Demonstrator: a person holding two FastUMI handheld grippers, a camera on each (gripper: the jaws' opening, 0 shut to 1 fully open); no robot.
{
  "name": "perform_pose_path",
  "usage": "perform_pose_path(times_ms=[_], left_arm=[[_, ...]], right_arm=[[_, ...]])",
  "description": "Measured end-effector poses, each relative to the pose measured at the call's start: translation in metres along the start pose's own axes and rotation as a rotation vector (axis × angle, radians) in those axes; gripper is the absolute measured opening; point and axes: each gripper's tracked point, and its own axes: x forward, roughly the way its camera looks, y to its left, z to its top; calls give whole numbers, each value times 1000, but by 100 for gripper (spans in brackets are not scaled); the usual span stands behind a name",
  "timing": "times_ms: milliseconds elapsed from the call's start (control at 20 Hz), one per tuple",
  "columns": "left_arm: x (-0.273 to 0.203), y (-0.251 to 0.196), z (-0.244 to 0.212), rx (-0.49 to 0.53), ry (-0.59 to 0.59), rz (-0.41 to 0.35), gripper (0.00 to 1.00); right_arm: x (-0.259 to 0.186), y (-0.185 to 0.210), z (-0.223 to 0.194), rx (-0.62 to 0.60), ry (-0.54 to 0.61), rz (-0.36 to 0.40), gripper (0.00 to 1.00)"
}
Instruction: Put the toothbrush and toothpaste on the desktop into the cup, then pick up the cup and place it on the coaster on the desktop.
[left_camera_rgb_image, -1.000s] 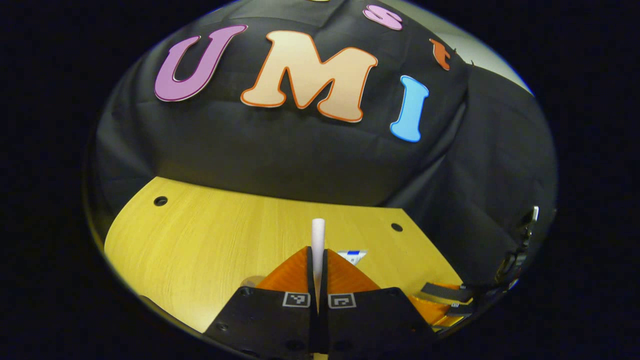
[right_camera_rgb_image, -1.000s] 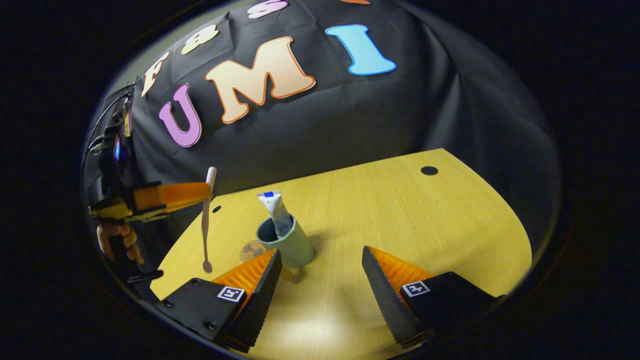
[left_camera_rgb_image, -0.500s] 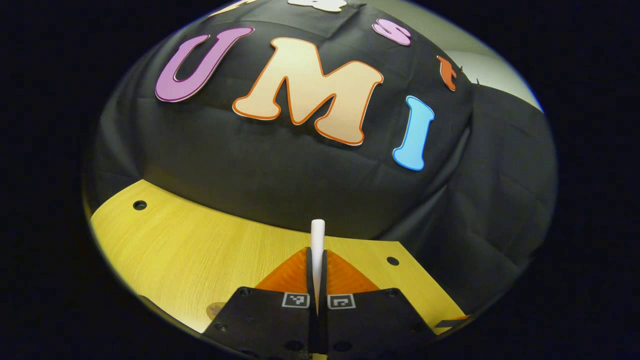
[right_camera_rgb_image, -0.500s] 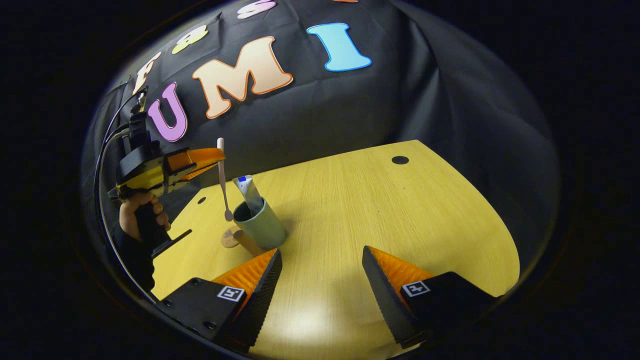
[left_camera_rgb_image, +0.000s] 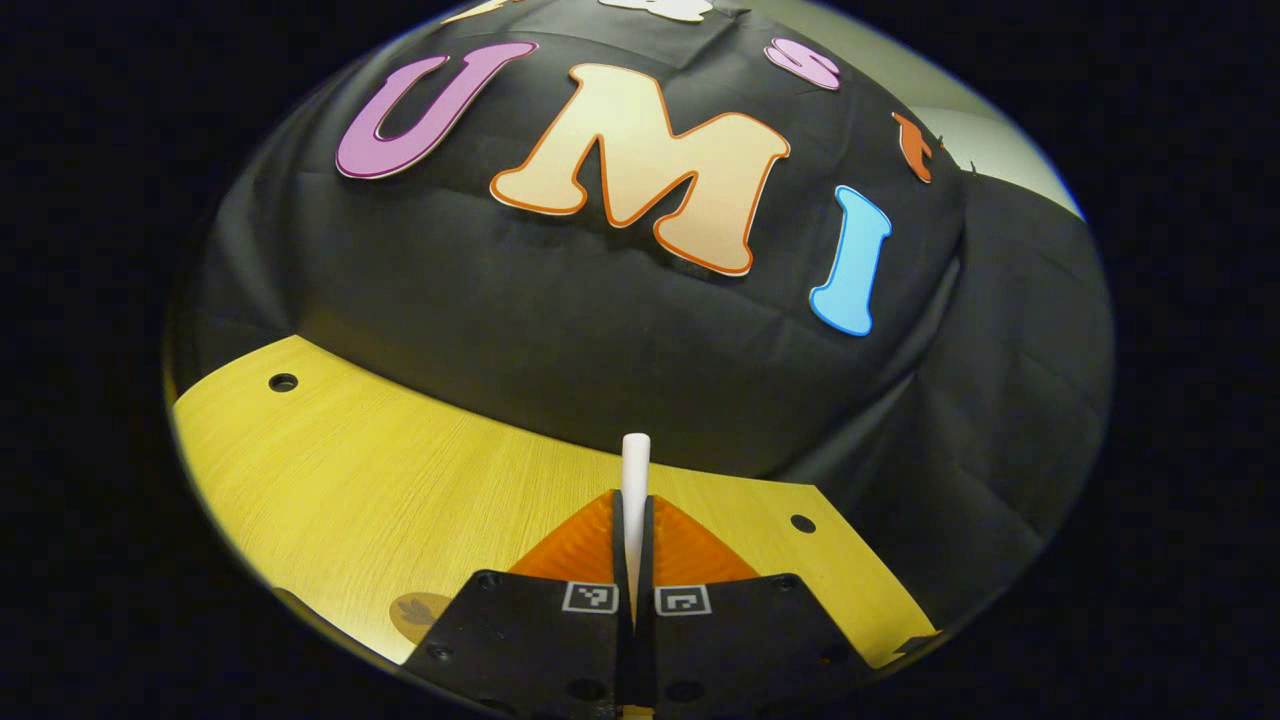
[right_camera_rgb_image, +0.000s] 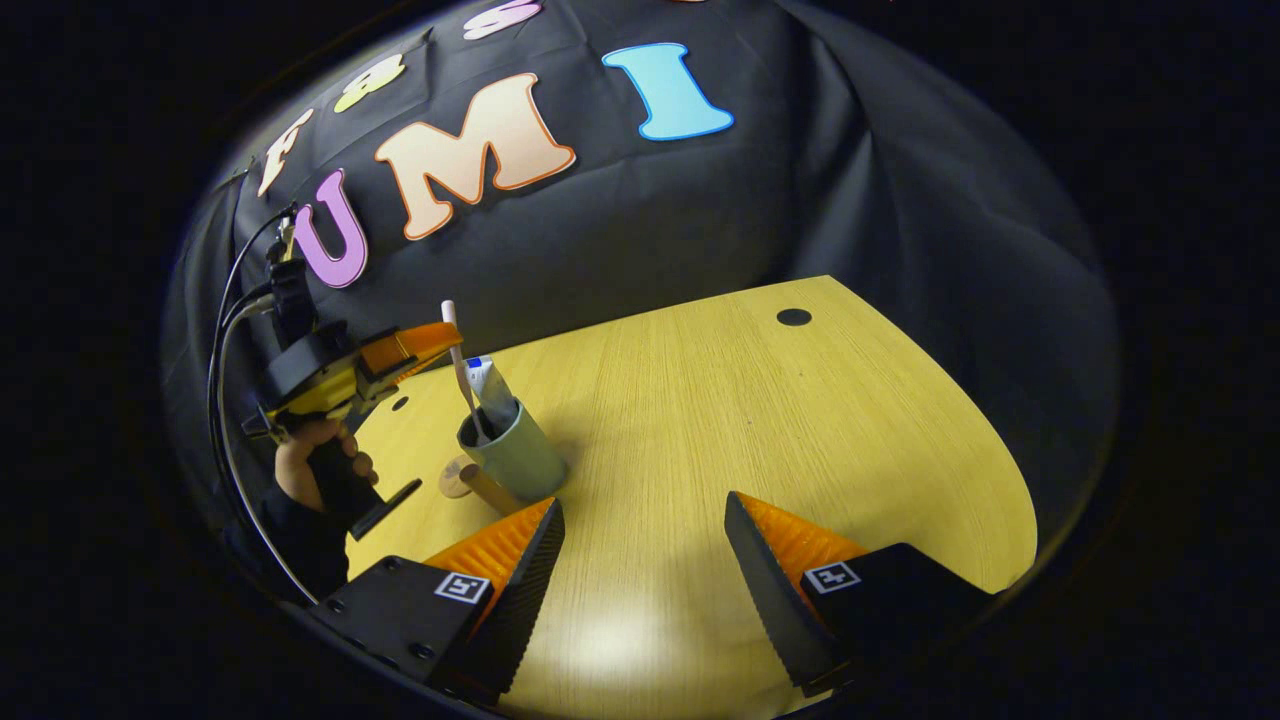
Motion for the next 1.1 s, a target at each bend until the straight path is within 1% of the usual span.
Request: perform_pose_path(times_ms=[50, 100, 150, 200, 300, 350, 450, 500, 550, 600, 650, 800, 850, 900, 950, 1000, 1050, 1100], left_arm=[[-4, 0, -2, 18, -2, 10, 0], [-10, -2, -3, 30, 0, 13, 0], [-16, -5, -5, 40, 3, 11, 0], [-23, -9, -8, 48, 8, 3, 1], [-34, -16, -18, 59, 33, -9, 3], [-42, -16, -24, 68, 50, -4, 2], [-52, -13, -32, 84, 74, 20, 6], [-58, -11, -37, 89, 86, 29, 13], [-62, -10, -39, 93, 91, 40, 19], [-69, -6, -38, 101, 96, 57, 30], [-74, 0, -36, 111, 97, 79, 45], [-98, 22, -20, 140, 67, 135, 94], [-108, 31, -15, 150, 61, 146, 95], [-115, 41, -11, 160, 58, 155, 94], [-124, 52, -7, 173, 61, 167, 94], [-135, 63, -6, 190, 70, 176, 94], [-143, 74, -3, 204, 69, 188, 94], [-150, 85, 2, 216, 62, 198, 95]], right_arm=[[3, 3, 5, -3, -6, 6, 92], [5, 6, 10, -2, -14, 12, 98], [7, 10, 13, 1, -15, 25, 93], [9, 14, 16, 4, -11, 40, 98], [14, 24, 20, 3, -4, 75, 98], [17, 31, 22, 0, 1, 93, 98], [23, 42, 22, -8, 25, 128, 98], [24, 48, 20, -15, 38, 150, 98], [28, 53, 18, -30, 50, 164, 99], [31, 57, 16, -47, 68, 173, 99], [33, 62, 14, -56, 85, 182, 99], [37, 85, 11, -77, 136, 203, 98], [39, 94, 8, -83, 165, 208, 94], [41, 102, 7, -87, 189, 206, 98], [44, 107, 5, -97, 221, 189, 99], [47, 113, 4, -106, 249, 174, 99], [51, 120, 0, -117, 279, 162, 94], [55, 123, -2, -130, 310, 144, 94]])
